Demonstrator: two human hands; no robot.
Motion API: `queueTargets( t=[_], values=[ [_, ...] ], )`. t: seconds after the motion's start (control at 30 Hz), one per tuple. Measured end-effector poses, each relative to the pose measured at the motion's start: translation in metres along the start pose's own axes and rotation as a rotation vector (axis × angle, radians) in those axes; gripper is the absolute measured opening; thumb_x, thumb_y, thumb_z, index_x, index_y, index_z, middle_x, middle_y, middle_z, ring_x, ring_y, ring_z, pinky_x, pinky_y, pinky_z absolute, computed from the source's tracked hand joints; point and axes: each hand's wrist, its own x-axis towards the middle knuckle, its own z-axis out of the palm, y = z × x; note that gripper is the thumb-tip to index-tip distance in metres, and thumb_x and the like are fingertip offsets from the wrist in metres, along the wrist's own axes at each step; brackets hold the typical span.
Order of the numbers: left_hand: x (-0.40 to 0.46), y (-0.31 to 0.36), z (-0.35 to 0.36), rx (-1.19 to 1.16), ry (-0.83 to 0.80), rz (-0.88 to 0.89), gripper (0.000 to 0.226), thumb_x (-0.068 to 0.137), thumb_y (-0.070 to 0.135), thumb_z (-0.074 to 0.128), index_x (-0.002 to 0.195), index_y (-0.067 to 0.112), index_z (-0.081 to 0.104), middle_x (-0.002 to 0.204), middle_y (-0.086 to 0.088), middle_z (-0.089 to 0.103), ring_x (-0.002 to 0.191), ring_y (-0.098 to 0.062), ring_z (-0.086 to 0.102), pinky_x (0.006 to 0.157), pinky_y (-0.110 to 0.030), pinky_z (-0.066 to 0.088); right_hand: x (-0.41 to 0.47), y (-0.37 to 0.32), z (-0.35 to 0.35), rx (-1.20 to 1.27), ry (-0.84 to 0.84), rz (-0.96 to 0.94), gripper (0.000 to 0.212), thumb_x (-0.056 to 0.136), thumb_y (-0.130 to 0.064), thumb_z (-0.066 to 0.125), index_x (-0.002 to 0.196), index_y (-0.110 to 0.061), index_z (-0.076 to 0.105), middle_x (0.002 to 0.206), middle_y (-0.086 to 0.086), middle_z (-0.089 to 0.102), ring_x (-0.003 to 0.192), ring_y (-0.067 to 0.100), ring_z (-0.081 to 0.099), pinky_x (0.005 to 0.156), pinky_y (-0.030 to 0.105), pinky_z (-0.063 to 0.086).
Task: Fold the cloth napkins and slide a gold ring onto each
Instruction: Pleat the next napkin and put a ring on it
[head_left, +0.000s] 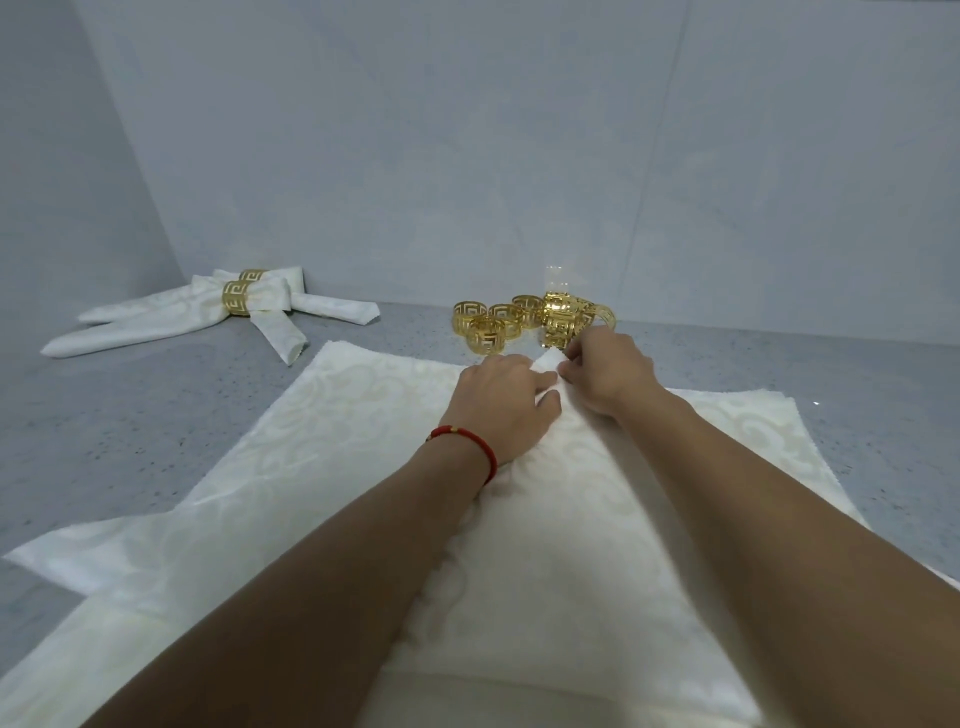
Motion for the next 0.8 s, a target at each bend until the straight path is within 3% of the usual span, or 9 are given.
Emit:
queueTargets(
  t=[0.1, 0.2, 0.33, 0.47, 0.53, 0.6, 0.67, 0.73, 0.8],
  values=[
    [0.0, -0.001, 0.0, -0.058, 0.016, -0.012, 0.044, 0.095, 0.04, 0.048, 0.137, 0.031, 0.059, 0.127, 0.0, 0.063, 0.124, -0.024, 0.052, 0.104, -0.042, 0.041, -0.004, 0.003, 0.001, 0.077, 0.037, -0.015, 0.008, 0.094, -0.021, 0.063, 0.091, -0.02, 0.071, 0.1, 0.0, 0.071, 0.105, 0.028, 0.062, 0.096, 0.045, 0.047],
    [-0.002, -0.002, -0.002, -0.261, 0.071, -0.075, 0.049, 0.093, 0.04, 0.053, 0.14, 0.026, 0.048, 0.134, -0.001, 0.06, 0.126, -0.023, 0.053, 0.104, -0.044, 0.043, -0.012, 0.006, -0.003, 0.203, 0.124, -0.065, 0.007, 0.083, -0.015, 0.063, 0.082, -0.019, 0.068, 0.083, -0.004, 0.07, 0.092, 0.025, 0.064, 0.093, 0.047, 0.051],
    [-0.005, -0.002, -0.007, -0.499, 0.132, -0.161, 0.045, 0.098, 0.032, 0.046, 0.143, 0.029, 0.045, 0.13, -0.005, 0.063, 0.121, -0.023, 0.056, 0.102, -0.042, 0.045, -0.027, 0.012, -0.01, 0.217, 0.237, -0.251, 0.013, 0.077, -0.012, 0.064, 0.077, -0.023, 0.071, 0.076, -0.009, 0.069, 0.078, 0.017, 0.064, 0.08, 0.04, 0.055],
    [-0.007, 0.002, -0.013, -0.427, 0.137, -0.126, 0.027, 0.099, 0.028, 0.047, 0.102, 0.021, 0.073, 0.088, 0.003, 0.071, 0.085, -0.017, 0.062, 0.078, -0.034, 0.051, -0.041, 0.023, -0.009, 0.178, 0.215, -0.329, 0.022, 0.081, -0.005, 0.066, 0.088, -0.021, 0.079, 0.08, -0.006, 0.071, 0.078, 0.016, 0.065, 0.076, 0.038, 0.057],
    [-0.007, 0.003, -0.014, -0.437, 0.138, -0.164, 0.026, 0.095, 0.023, 0.051, 0.097, 0.018, 0.076, 0.088, 0.003, 0.073, 0.085, -0.018, 0.063, 0.077, -0.032, 0.053, -0.044, 0.025, -0.009, 0.199, 0.206, -0.313, 0.025, 0.082, -0.004, 0.063, 0.091, -0.02, 0.081, 0.083, -0.005, 0.074, 0.08, 0.016, 0.067, 0.079, 0.037, 0.058],
    [-0.005, 0.002, -0.013, -0.393, 0.146, -0.184, 0.028, 0.093, 0.022, 0.052, 0.079, 0.015, 0.074, 0.078, 0.001, 0.071, 0.08, -0.018, 0.063, 0.075, -0.034, 0.055, -0.047, 0.026, -0.008, 0.219, 0.167, -0.305, 0.028, 0.084, -0.003, 0.061, 0.093, -0.018, 0.082, 0.091, -0.003, 0.077, 0.086, 0.017, 0.069, 0.085, 0.037, 0.058],
    [0.0, 0.003, -0.013, -0.304, 0.145, -0.195, 0.037, 0.092, 0.022, 0.051, 0.056, 0.015, 0.056, 0.057, 0.001, 0.055, 0.064, -0.019, 0.054, 0.062, -0.035, 0.05, -0.05, 0.025, -0.008, 0.242, 0.157, -0.298, 0.029, 0.085, -0.002, 0.059, 0.093, -0.017, 0.082, 0.097, -0.002, 0.078, 0.09, 0.018, 0.069, 0.088, 0.037, 0.057],
    [0.005, 0.007, -0.014, -0.193, 0.147, -0.207, 0.04, 0.091, 0.022, 0.05, 0.052, 0.018, 0.044, 0.055, 0.001, 0.044, 0.06, -0.023, 0.048, 0.052, -0.032, 0.038, -0.051, 0.023, -0.008, 0.248, 0.171, -0.301, 0.028, 0.085, -0.004, 0.059, 0.092, -0.018, 0.083, 0.096, -0.003, 0.078, 0.088, 0.017, 0.069, 0.087, 0.037, 0.057],
    [0.007, 0.012, -0.017, -0.102, 0.158, -0.211, 0.032, 0.093, 0.026, 0.053, 0.061, 0.021, 0.053, 0.066, 0.002, 0.054, 0.068, -0.025, 0.054, 0.055, -0.029, 0.035, -0.052, 0.023, -0.007, 0.243, 0.174, -0.32, 0.027, 0.085, -0.007, 0.06, 0.092, -0.019, 0.083, 0.09, -0.004, 0.077, 0.085, 0.017, 0.069, 0.086, 0.036, 0.057]
  ],
)
